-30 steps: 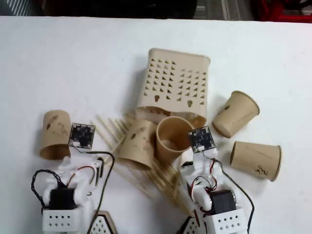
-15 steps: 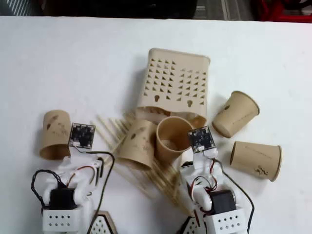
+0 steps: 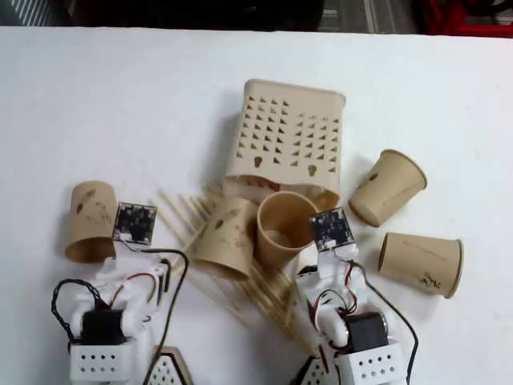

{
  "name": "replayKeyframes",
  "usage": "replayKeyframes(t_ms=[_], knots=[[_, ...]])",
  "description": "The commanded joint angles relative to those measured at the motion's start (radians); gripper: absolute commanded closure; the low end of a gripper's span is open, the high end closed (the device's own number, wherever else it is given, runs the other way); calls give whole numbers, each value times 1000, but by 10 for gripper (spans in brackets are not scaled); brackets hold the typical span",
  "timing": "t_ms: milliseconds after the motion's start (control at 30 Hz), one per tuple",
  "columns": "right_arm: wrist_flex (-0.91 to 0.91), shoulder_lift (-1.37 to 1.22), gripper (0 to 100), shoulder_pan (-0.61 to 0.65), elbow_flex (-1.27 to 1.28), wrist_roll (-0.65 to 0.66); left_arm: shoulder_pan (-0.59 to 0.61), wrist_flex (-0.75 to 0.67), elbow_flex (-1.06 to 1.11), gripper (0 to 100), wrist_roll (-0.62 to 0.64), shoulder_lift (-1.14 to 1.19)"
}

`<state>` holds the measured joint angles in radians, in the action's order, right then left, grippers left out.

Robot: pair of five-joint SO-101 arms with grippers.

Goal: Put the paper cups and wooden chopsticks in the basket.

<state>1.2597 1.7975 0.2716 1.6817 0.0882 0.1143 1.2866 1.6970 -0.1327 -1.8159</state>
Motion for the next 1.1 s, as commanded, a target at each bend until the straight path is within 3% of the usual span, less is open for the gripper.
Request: replayKeyframes(t_ms=[0,900,1067], knots=[[8,5,977,-2,9,-5,2,0,-3,842,11,-4],[1,5,974,-7,-18,-3,-4,-6,-11,839,8,-4],[-85,5,974,-128,-106,43,2,-54,-5,841,8,-5]])
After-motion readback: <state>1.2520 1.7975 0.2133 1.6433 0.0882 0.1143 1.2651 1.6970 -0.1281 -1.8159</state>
